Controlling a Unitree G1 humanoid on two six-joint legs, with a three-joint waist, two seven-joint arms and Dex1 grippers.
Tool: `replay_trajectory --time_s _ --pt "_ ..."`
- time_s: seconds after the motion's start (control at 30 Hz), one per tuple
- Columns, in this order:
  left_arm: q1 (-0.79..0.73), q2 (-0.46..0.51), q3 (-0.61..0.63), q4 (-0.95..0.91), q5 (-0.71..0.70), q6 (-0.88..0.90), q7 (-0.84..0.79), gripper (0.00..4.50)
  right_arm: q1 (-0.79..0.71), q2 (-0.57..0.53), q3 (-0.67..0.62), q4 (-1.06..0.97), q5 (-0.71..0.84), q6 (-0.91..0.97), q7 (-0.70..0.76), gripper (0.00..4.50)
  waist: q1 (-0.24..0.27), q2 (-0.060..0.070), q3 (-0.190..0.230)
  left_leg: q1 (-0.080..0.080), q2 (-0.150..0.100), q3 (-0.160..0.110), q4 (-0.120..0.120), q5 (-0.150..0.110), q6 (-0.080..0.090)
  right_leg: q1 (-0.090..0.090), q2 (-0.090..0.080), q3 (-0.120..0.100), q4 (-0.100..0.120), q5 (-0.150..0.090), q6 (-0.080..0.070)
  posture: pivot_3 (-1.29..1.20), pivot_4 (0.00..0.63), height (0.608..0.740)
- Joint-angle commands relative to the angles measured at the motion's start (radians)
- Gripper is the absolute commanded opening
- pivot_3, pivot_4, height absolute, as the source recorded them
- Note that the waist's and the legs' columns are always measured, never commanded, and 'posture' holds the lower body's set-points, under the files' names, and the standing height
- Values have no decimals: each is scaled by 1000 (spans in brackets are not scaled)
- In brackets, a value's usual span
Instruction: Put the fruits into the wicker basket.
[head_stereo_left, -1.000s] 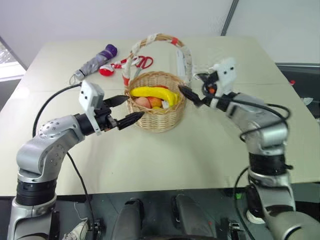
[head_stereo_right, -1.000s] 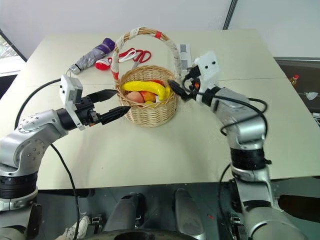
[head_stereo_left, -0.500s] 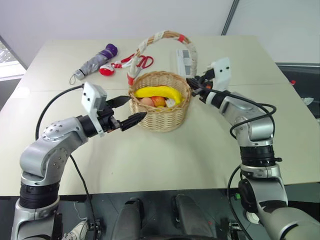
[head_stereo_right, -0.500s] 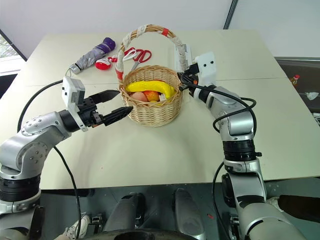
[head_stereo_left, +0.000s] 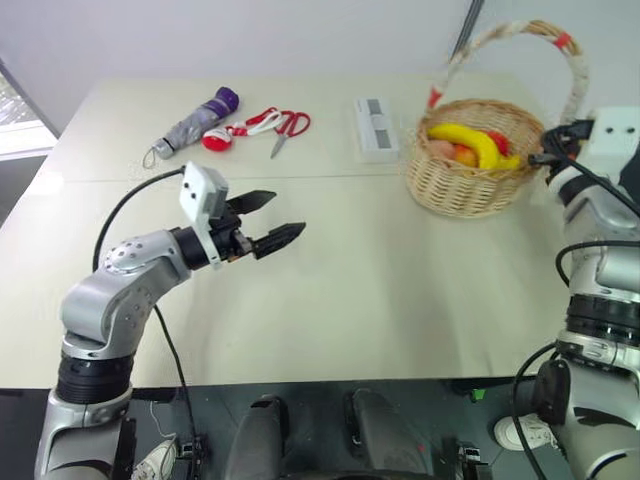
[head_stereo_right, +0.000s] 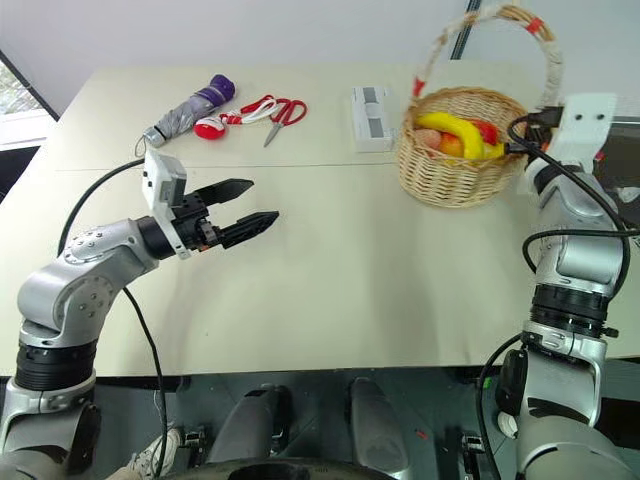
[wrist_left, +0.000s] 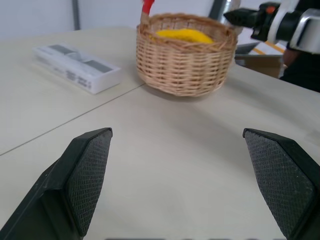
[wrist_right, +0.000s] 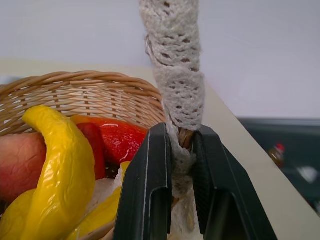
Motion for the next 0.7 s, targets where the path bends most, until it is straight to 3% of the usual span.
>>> replay_trajectory --time_s 0.03,0.3,0.53,0.7 --pt "-23 0 4 2 14 -34 -7 4500 -17 -14 -27 -3 17 -63 -1 57 -5 1 0 0 0 1 0 0 0 0 0 1 0 0 0 0 150 740" --pt "3 21 24 32 53 -55 0 4500 84 -60 -45 -148 42 -54 49 3966 5 1 0 0 1 0 0 0 0 0 0 1 0 0 0 0 150 740" --pt "110 98 120 83 94 -89 0 4500 347 -151 -97 -321 186 -15 317 3966 3 1 0 0 1 -1 0 0 0 0 0 1 0 0 0 0 150 740" --pt "201 120 210 125 106 -106 29 4500 521 -179 6 -462 260 -26 551 3966 -2 1 0 4 2 -1 -1 0 0 3 1 1 0 0 0 0 150 740"
